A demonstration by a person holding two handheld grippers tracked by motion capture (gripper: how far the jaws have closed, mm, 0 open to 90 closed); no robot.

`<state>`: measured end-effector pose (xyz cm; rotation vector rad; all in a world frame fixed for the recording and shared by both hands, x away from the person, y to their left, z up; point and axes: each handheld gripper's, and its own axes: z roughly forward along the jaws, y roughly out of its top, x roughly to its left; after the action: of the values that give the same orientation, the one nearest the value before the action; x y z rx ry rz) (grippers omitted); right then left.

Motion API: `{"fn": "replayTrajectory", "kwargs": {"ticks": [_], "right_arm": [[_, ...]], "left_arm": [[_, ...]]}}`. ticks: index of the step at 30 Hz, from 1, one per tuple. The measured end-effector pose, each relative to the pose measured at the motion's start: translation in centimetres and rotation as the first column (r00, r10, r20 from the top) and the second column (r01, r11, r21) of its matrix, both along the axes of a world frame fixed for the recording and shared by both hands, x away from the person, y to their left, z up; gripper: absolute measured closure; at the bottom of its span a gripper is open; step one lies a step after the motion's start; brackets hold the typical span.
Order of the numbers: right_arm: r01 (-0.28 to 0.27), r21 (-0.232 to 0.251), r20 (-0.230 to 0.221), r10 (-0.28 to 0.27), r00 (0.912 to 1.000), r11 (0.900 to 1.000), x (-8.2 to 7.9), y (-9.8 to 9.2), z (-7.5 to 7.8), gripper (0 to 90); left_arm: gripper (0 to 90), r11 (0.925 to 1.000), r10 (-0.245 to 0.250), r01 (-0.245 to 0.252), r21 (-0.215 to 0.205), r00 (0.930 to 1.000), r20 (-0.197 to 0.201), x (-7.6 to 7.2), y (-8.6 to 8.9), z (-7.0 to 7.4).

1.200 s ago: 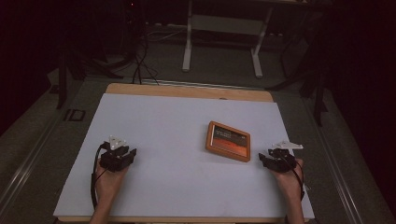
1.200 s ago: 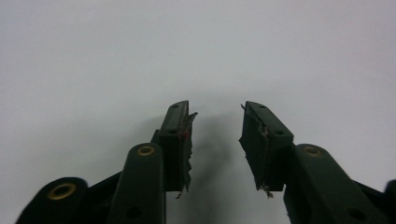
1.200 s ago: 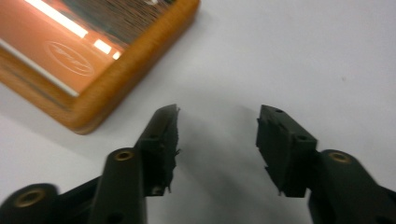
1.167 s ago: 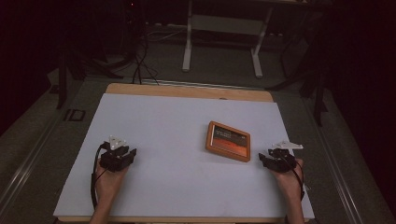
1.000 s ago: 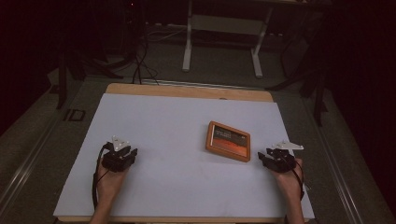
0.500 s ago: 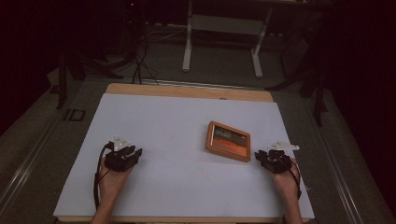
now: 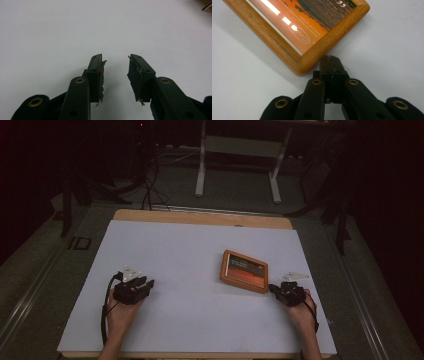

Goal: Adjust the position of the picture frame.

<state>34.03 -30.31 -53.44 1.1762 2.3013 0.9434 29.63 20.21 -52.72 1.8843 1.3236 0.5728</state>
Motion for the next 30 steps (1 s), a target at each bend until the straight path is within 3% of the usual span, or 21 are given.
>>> {"fn": "replayTrajectory", "kwargs": {"ticks": [6, 13, 17, 19, 21, 30], "right_arm": [[-0.012, 0.017, -0.007, 0.012, 0.9999, 1.0, -0.2, -0.1, 0.0, 90.0], [-0.099, -0.005, -0.008, 0.099, 0.995, 0.995, -0.7, 1.3, 0.1, 90.0], [-0.166, -0.027, -0.012, 0.166, 0.9861, 0.986, -1.1, 2.7, 0.1, 90.0], [-0.191, -0.036, -0.011, 0.191, 0.9816, 0.981, -1.3, 3.4, 0.2, 90.0], [-0.22, -0.033, -0.01, 0.22, 0.9755, 0.975, -1.4, 4.1, 0.1, 90.0], [-0.316, -0.029, -0.021, 0.316, 0.9486, 0.948, -1.9, 7.2, 0.1, 90.0]], "left_arm": [[63.8, 1.0, -0.004, 0.004, 0.001, 1.0, -0.002, 0.0, -0.1, 0.0], [63.7, 0.9999, -0.013, 0.013, 0.006, 0.9999, -0.006, 0.1, -0.3, -0.1], [63.5, 0.9998, -0.018, 0.018, -0.007, 0.9998, -0.009, 0.1, -0.3, -0.1], [63.5, 0.9984, -0.024, 0.023, -0.051, 0.9996, -0.017, 0.2, -0.2, -0.1], [63.3, 0.9976, -0.028, 0.027, -0.063, 0.9994, -0.018, 0.1, -0.2, 0.0], [61.0, 0.9951, -0.081, 0.079, -0.06, 0.9965, -0.024, 0.0, -1.6, 0.1]]}}
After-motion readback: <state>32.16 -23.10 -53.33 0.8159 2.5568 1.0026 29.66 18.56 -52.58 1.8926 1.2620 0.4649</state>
